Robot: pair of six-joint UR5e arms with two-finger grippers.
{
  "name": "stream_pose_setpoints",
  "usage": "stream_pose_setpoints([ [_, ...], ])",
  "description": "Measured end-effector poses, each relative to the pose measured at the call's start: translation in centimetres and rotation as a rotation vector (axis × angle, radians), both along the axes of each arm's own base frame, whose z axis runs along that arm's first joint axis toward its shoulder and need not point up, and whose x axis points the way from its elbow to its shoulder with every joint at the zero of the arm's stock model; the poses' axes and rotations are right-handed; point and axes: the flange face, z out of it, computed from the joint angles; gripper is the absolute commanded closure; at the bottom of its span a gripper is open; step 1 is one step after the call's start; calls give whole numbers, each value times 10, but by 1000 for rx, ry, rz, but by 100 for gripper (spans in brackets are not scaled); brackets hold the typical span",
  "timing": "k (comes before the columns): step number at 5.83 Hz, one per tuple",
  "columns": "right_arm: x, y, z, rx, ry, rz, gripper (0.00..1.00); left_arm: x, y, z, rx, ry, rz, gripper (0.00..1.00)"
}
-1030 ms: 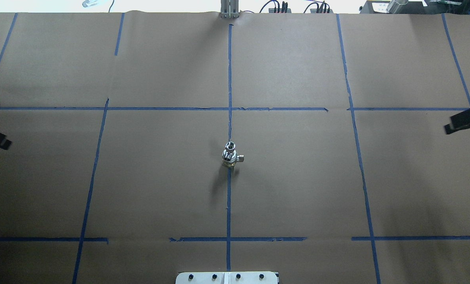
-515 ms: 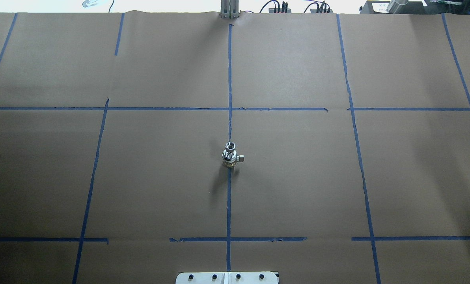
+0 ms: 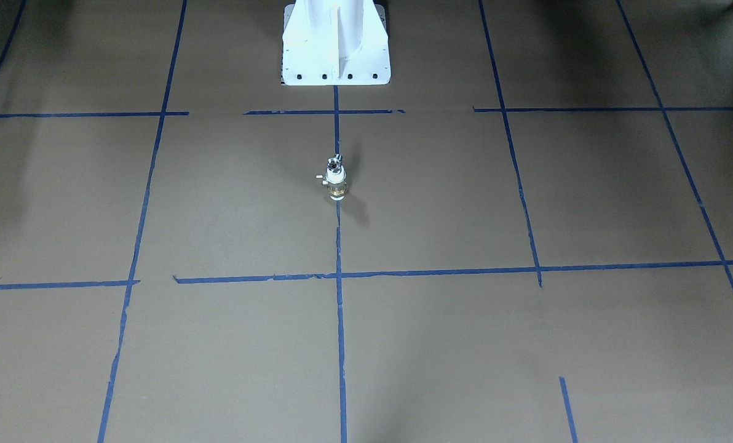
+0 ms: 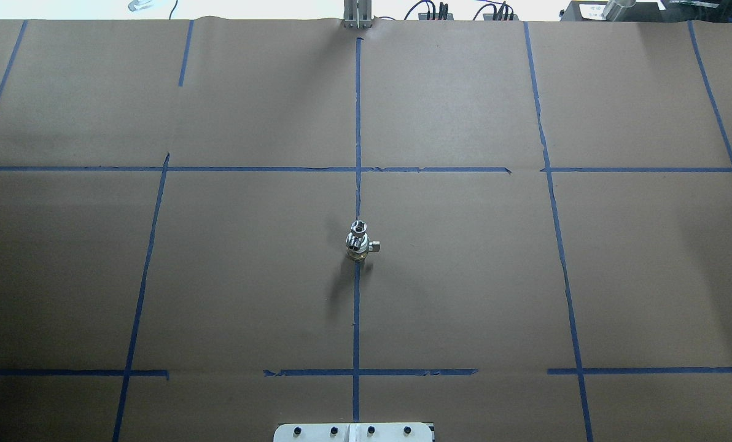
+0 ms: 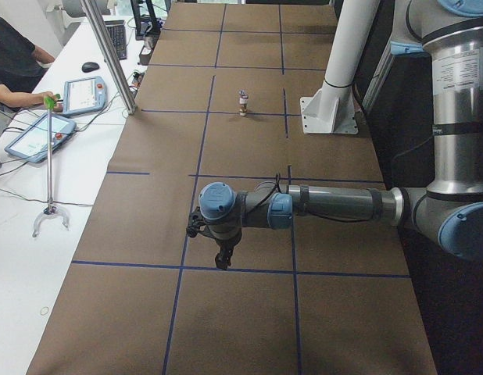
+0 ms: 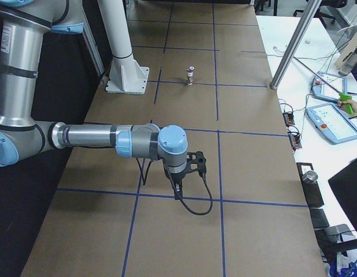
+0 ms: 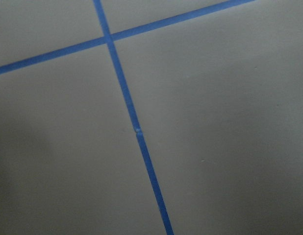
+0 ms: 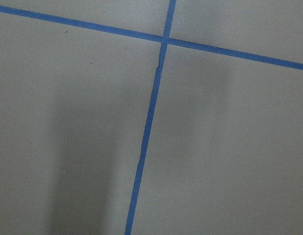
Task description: Assemble PPR valve and pipe with both arms
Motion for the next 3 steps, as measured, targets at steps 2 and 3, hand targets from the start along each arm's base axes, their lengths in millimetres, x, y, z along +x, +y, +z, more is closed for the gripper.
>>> stream_pose_setpoints([
  [2,-2,1,7,-24,-42,4,0,-13,4,-5,-79,4,-107,0],
  [3,-2,0,8,-23,-40,1,0,-19,7,-6,-92,4,-134,0],
])
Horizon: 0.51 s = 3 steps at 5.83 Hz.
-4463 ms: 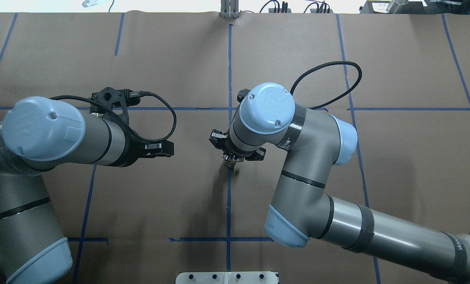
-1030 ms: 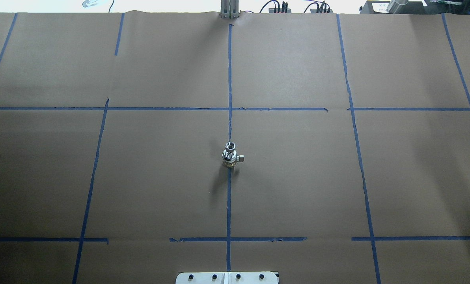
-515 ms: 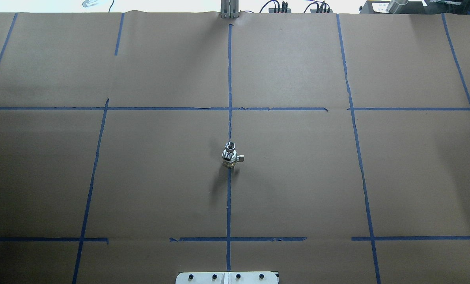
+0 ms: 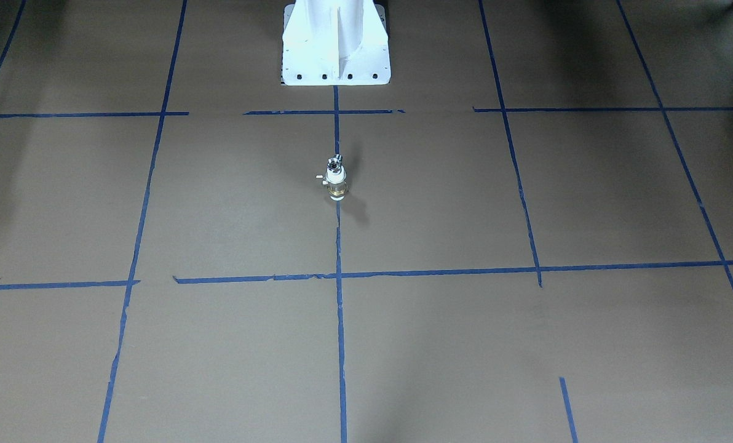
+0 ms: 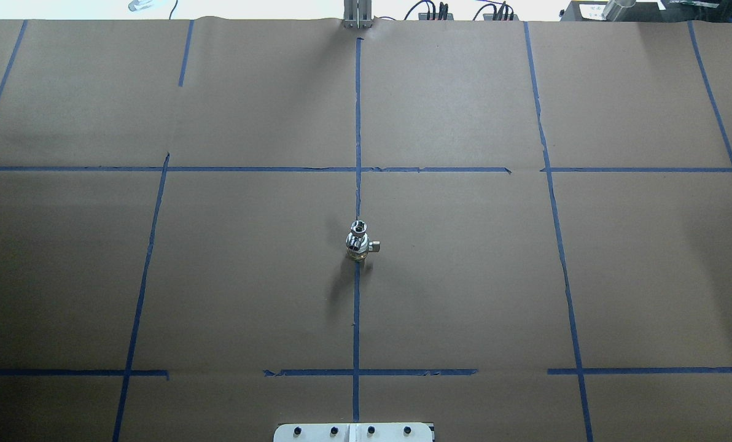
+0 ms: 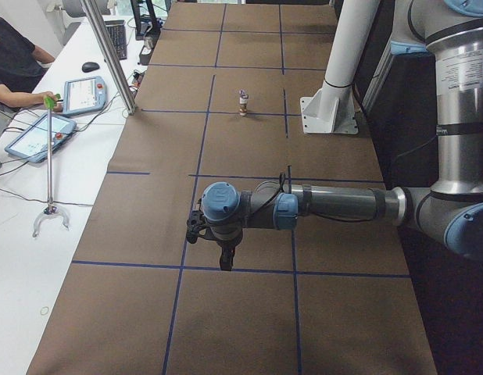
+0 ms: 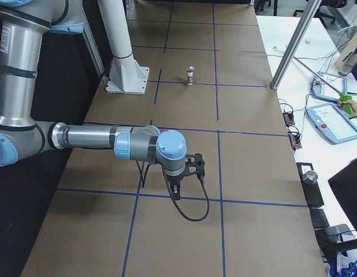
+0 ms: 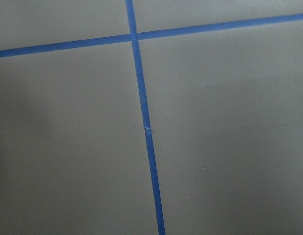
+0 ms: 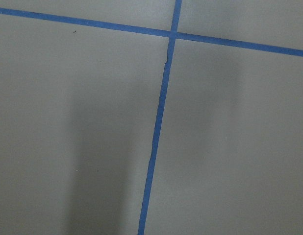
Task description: Assemble PPR valve and pipe with both arms
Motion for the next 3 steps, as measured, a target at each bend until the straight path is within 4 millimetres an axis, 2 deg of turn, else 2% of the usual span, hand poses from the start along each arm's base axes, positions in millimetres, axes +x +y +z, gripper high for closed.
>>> stream_pose_setpoints([
  [3,-15,-11,-9,30,12,-48,0,-6,7,2,-7,-6,-22,0],
])
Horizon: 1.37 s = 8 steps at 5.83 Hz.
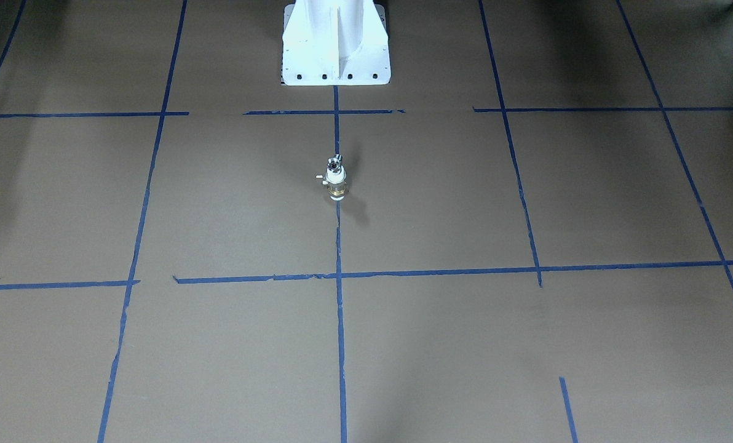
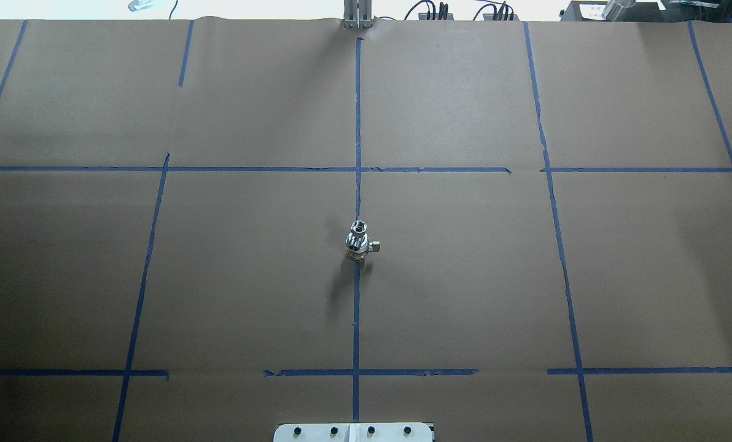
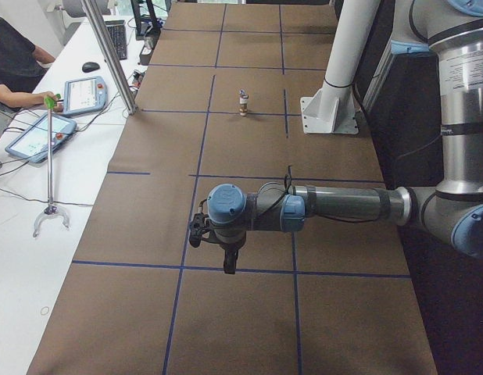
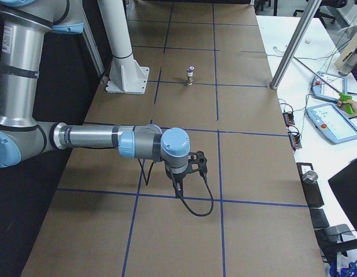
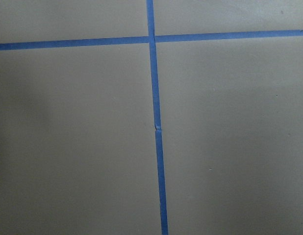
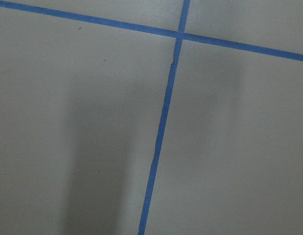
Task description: Assemble PPR valve and pipe with both arms
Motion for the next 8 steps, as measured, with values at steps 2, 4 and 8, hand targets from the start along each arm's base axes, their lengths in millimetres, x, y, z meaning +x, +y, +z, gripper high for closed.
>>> stream_pose_setpoints([
  [2,-4,-2,-1,9,37,-18,0,0,-2,-13,-21,1,-39,0],
  [4,-4,-3,-1,13,48,-21,0,-1,5,-33,-4,-21,-57,0],
  [8,-5,-2,-2,9,38,-15,0,-7,29,-19,44,-112,1,0],
])
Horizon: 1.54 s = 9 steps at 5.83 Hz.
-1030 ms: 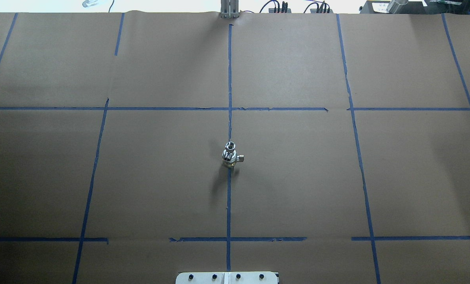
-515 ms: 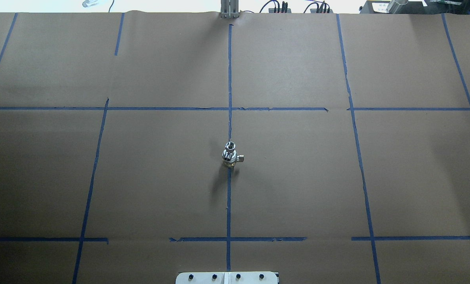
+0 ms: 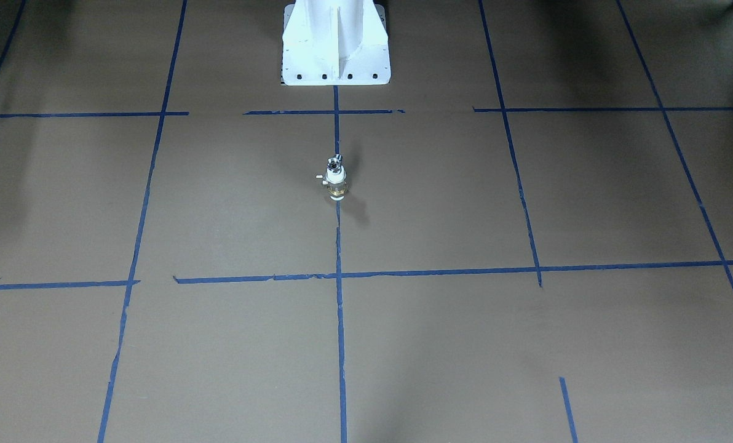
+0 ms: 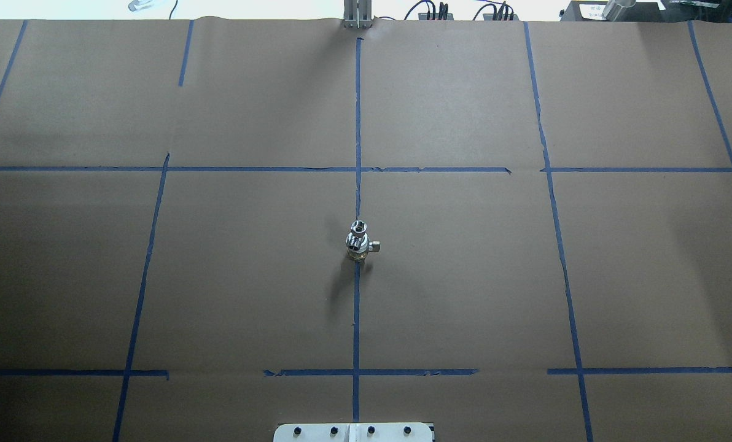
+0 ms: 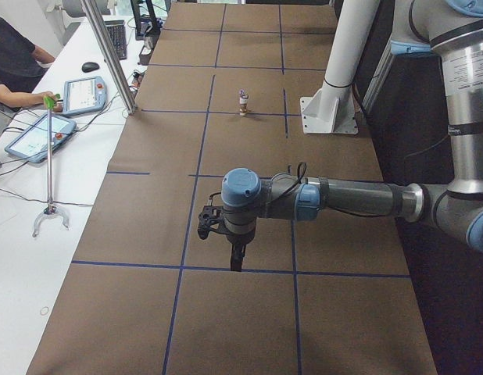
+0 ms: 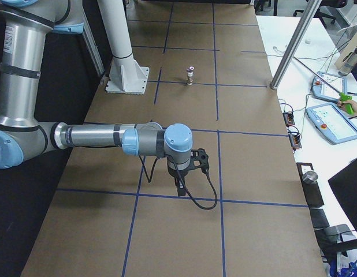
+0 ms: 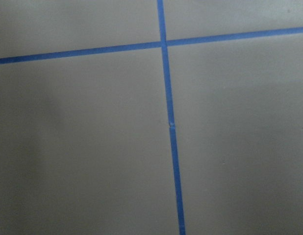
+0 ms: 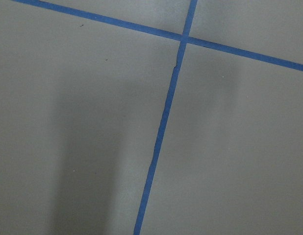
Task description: Assemble PPR valve and pipe with both arms
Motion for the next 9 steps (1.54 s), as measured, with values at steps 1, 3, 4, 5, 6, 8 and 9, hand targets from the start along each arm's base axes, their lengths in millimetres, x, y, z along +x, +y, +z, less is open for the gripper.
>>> stream_pose_setpoints([
  [1,0,1,1,-2,0,0,0,0,4,1,-2,6,0,0],
  [3,0,2,2,-11,-1,5,0,1,5,-8,18,18,0,0],
  [4,0,2,2,-12,-2,6,0,1,6,-9,16,21,0,0],
  [5,0,2,2,-11,-2,6,0,1,6,-6,8,22,0,0],
  [6,0,1,2,-11,-3,6,0,2,6,-3,2,21,0,0],
  [8,0,1,1,-10,-3,6,0,2,3,-4,4,21,2,0],
  [9,0,0,1,-8,-3,6,0,3,-2,-8,7,21,2,0],
])
